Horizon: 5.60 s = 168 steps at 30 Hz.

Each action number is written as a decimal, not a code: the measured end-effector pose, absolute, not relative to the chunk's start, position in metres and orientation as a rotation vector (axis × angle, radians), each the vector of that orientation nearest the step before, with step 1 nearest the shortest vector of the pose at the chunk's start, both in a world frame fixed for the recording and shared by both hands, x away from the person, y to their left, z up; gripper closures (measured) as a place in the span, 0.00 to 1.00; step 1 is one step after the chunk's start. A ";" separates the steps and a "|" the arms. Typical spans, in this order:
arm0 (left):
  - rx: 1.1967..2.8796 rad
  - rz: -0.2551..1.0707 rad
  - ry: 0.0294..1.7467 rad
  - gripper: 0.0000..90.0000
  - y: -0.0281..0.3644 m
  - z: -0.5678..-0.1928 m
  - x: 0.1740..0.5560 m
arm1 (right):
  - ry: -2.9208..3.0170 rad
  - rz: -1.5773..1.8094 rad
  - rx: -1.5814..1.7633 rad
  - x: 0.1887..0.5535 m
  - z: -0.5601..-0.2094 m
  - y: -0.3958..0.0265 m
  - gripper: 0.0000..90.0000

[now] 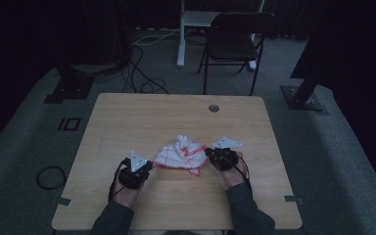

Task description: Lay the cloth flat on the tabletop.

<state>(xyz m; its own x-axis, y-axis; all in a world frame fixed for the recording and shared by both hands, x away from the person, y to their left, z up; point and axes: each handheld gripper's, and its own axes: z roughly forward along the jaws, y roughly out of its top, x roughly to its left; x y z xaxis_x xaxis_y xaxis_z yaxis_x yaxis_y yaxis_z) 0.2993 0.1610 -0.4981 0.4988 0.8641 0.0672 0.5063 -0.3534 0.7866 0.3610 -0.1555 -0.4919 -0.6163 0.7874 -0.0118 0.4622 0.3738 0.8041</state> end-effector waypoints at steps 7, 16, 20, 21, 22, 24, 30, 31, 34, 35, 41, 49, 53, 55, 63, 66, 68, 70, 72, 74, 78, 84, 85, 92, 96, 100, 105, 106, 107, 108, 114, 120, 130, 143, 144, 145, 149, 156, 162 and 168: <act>2.019 0.646 1.126 0.95 0.164 -0.496 0.304 | 2.221 1.134 1.093 0.361 -0.486 -0.160 0.96; 2.017 0.662 1.126 0.95 0.168 -0.490 0.306 | 2.190 1.149 1.094 0.361 -0.477 -0.166 0.96; 2.013 0.679 1.114 0.95 0.168 -0.484 0.308 | 2.169 1.160 1.089 0.362 -0.471 -0.168 0.96; 2.013 0.683 1.110 0.95 0.169 -0.482 0.308 | 2.163 1.164 1.088 0.362 -0.469 -0.168 0.96; 2.011 0.684 1.108 0.95 0.169 -0.480 0.308 | 2.160 1.163 1.086 0.362 -0.467 -0.169 0.96; 2.009 0.691 1.102 0.95 0.169 -0.477 0.309 | 2.150 1.167 1.086 0.362 -0.464 -0.170 0.96; 2.012 0.704 1.084 0.95 0.169 -0.467 0.311 | 2.130 1.174 1.078 0.363 -0.456 -0.173 0.96; 2.013 0.704 1.082 0.95 0.169 -0.466 0.312 | 2.126 1.179 1.079 0.363 -0.455 -0.173 0.96; 2.013 0.707 1.076 0.95 0.169 -0.464 0.312 | 2.115 1.183 1.076 0.363 -0.450 -0.174 0.96; 2.018 0.708 1.073 0.95 0.170 -0.463 0.313 | 2.112 1.185 1.076 0.363 -0.449 -0.175 0.96; 2.016 0.709 1.069 0.95 0.170 -0.461 0.313 | 2.100 1.188 1.069 0.365 -0.443 -0.175 0.96; 2.028 0.702 1.080 0.95 0.174 -0.466 0.312 | 2.094 1.192 1.068 0.369 -0.442 -0.172 0.96; 2.032 0.701 1.074 0.95 0.176 -0.464 0.306 | 2.092 1.198 1.060 0.369 -0.439 -0.169 0.96; 2.032 0.705 1.066 0.95 0.177 -0.461 0.302 | 2.087 1.202 1.053 0.368 -0.438 -0.167 0.96; 2.014 0.731 1.045 0.95 0.182 -0.447 0.293 | 2.079 1.210 1.045 0.369 -0.434 -0.164 0.96; 2.008 0.736 1.038 0.95 0.182 -0.443 0.292 | 2.075 1.215 1.043 0.369 -0.433 -0.163 0.96; 2.005 0.740 1.036 0.95 0.183 -0.441 0.291 | 2.073 1.215 1.042 0.369 -0.432 -0.163 0.96; 2.007 0.734 1.039 0.95 0.183 -0.441 0.292 | 2.071 1.217 1.040 0.369 -0.432 -0.163 0.96; 2.015 0.728 1.045 0.95 0.183 -0.443 0.293 | 2.072 1.220 1.039 0.370 -0.431 -0.162 0.96; 2.029 0.718 1.059 0.94 0.183 -0.447 0.295 | 2.076 1.218 1.037 0.370 -0.431 -0.162 0.96; 2.036 0.700 1.076 0.91 0.184 -0.453 0.296 | 2.083 1.212 1.034 0.370 -0.432 -0.159 0.96; 2.042 0.699 1.070 0.87 0.180 -0.455 0.298 | 2.102 1.207 1.018 0.371 -0.434 -0.153 0.97; 2.042 0.699 1.070 0.86 0.180 -0.455 0.298 | 2.106 1.208 1.012 0.371 -0.434 -0.152 0.97; 2.045 0.687 1.038 0.81 0.164 -0.454 0.302 | 2.134 1.205 0.996 0.370 -0.437 -0.144 0.97; 2.048 0.670 1.014 0.77 0.154 -0.457 0.305 | 2.149 1.207 0.987 0.369 -0.439 -0.140 0.97; 2.061 0.655 0.986 0.74 0.142 -0.461 0.307 | 2.157 1.210 0.985 0.369 -0.440 -0.137 0.97; 2.082 0.630 0.939 0.71 0.125 -0.465 0.310 | 2.170 1.208 0.977 0.369 -0.442 -0.133 0.97; 2.083 0.625 0.932 0.71 0.122 -0.466 0.311 | 2.170 1.209 0.979 0.369 -0.442 -0.133 0.97; 2.083 0.625 0.932 0.70 0.122 -0.466 0.311 | 2.170 1.209 0.979 0.369 -0.442 -0.133 0.97; 2.087 0.620 0.917 0.70 0.116 -0.467 0.312 | 2.174 1.211 0.976 0.369 -0.442 -0.131 0.97; 2.092 0.595 0.901 0.69 0.104 -0.472 0.313 | 2.183 1.227 0.973 0.369 -0.442 -0.128 0.97; 2.082 0.574 0.902 0.68 0.098 -0.475 0.314 | 2.190 1.245 0.983 0.369 -0.443 -0.126 0.97; 2.055 0.562 0.896 0.67 0.088 -0.481 0.317 | 2.204 1.244 0.968 0.369 -0.444 -0.119 0.97; 2.038 0.547 0.858 0.65 0.062 -0.479 0.323 | 2.215 1.262 0.960 0.366 -0.448 -0.112 0.97; 2.032 0.541 0.866 0.64 0.061 -0.480 0.324 | 2.215 1.266 0.963 0.366 -0.448 -0.111 0.97; 2.032 0.539 0.868 0.64 0.060 -0.480 0.324 | 2.215 1.267 0.964 0.366 -0.448 -0.111 0.97; 2.021 0.534 0.881 0.64 0.058 -0.481 0.326 | 2.215 1.276 0.971 0.365 -0.449 -0.111 0.97; 2.006 0.498 0.902 0.63 0.051 -0.482 0.332 | 2.215 1.284 0.976 0.365 -0.451 -0.109 0.97; 1.996 0.480 0.925 0.65 0.049 -0.482 0.336 | 2.215 1.291 0.977 0.364 -0.452 -0.107 0.97; 2.012 0.469 0.933 0.77 0.046 -0.487 0.339 | 2.220 1.291 0.979 0.364 -0.453 -0.105 0.97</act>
<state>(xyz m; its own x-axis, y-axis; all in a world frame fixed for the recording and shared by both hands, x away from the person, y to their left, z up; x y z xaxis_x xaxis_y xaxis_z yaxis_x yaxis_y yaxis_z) 0.3392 0.0458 -0.4867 0.6516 0.7584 -0.0144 0.4408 -0.3632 0.8209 0.3636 -0.1054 -0.4531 -0.6794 0.7337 0.0118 0.3732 0.3316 0.8665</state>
